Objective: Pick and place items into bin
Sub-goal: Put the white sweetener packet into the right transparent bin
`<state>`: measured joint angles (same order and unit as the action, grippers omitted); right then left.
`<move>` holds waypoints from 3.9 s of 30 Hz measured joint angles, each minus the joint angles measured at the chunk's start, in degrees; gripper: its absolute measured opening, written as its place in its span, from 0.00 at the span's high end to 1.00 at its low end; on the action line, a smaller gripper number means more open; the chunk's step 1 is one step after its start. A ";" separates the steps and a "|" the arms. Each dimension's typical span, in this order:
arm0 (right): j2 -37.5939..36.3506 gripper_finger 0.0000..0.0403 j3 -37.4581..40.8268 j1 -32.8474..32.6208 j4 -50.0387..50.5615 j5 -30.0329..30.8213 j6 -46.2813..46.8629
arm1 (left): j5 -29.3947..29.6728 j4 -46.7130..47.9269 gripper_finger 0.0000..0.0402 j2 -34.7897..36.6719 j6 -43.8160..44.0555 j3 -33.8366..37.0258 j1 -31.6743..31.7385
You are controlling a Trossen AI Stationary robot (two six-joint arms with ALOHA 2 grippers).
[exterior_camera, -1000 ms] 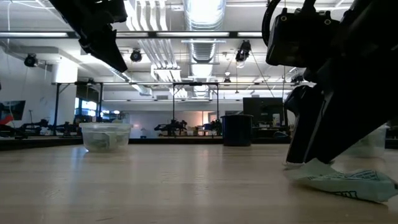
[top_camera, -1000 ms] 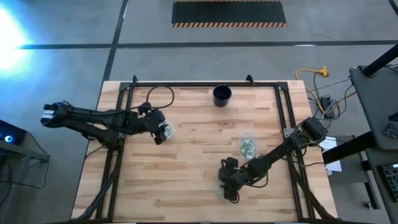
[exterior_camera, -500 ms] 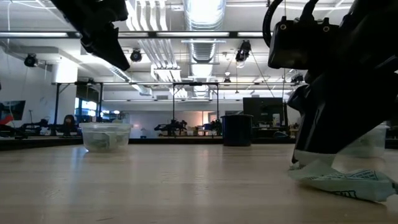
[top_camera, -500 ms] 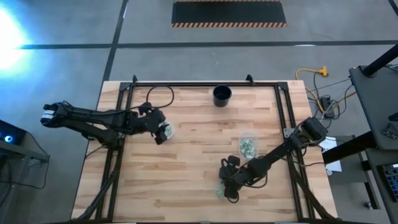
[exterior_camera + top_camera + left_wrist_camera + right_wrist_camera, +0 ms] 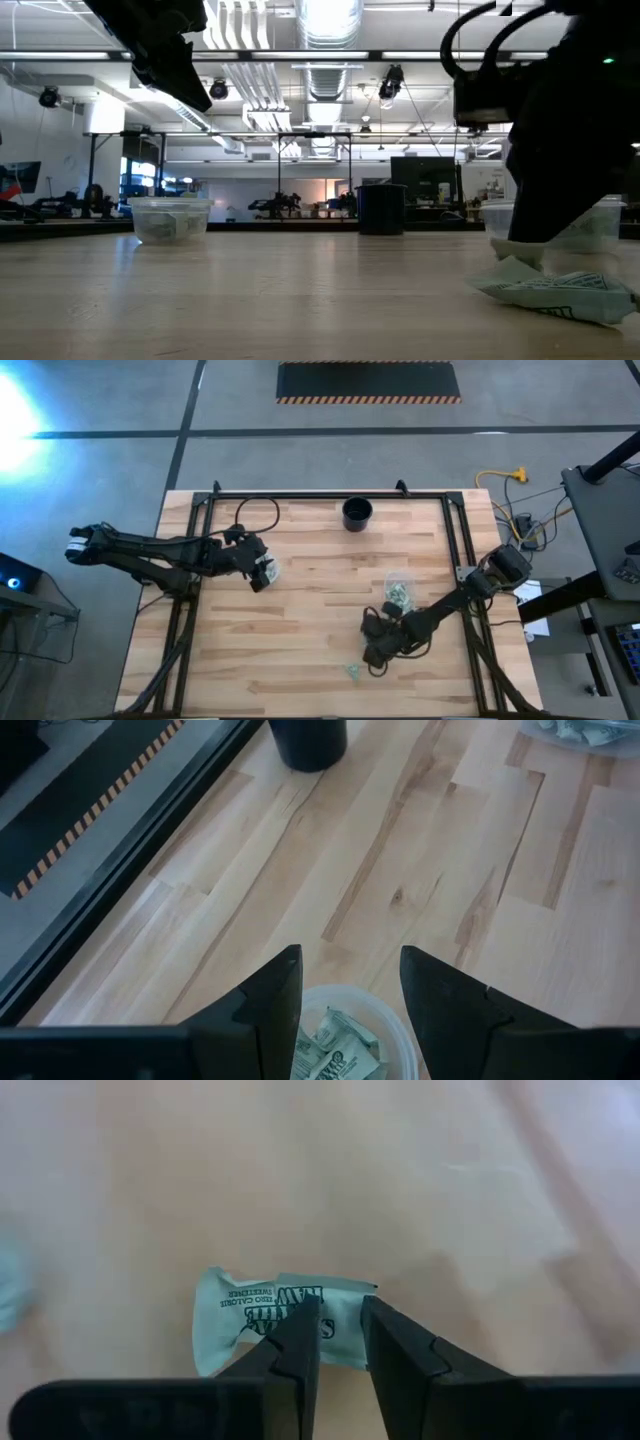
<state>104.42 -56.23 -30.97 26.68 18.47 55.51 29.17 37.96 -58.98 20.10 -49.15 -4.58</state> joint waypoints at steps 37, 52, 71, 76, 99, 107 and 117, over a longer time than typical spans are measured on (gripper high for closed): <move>-4.95 0.38 -0.02 2.11 -1.67 -12.83 -43.03 | -0.82 -3.60 0.62 0.02 0.52 0.02 0.00; -4.82 0.38 1.23 2.55 -2.29 -10.74 -44.04 | -0.83 -4.53 0.62 0.02 0.48 0.04 0.00; -0.98 0.57 0.84 2.94 -3.54 -12.82 -39.42 | -0.79 -4.55 0.62 0.02 0.05 0.04 0.00; -1.20 0.74 0.62 2.94 -2.65 -12.93 -38.65 | -0.79 -4.55 0.62 0.02 -0.02 0.04 -0.02; -3.31 0.98 -11.83 3.23 19.97 -4.20 -35.24 | -0.76 -5.06 0.62 0.02 -2.52 0.04 0.00; -10.12 0.98 -7.30 3.31 29.38 0.13 -23.64 | -0.76 -6.67 0.62 0.02 -2.98 0.04 0.00; -20.37 0.98 3.95 3.27 29.49 3.03 -9.03 | -0.76 -7.76 0.62 0.02 -3.03 0.04 0.00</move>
<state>84.05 -52.27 -27.70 56.18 21.50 46.48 28.40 30.20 -58.96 17.07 -49.10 -4.58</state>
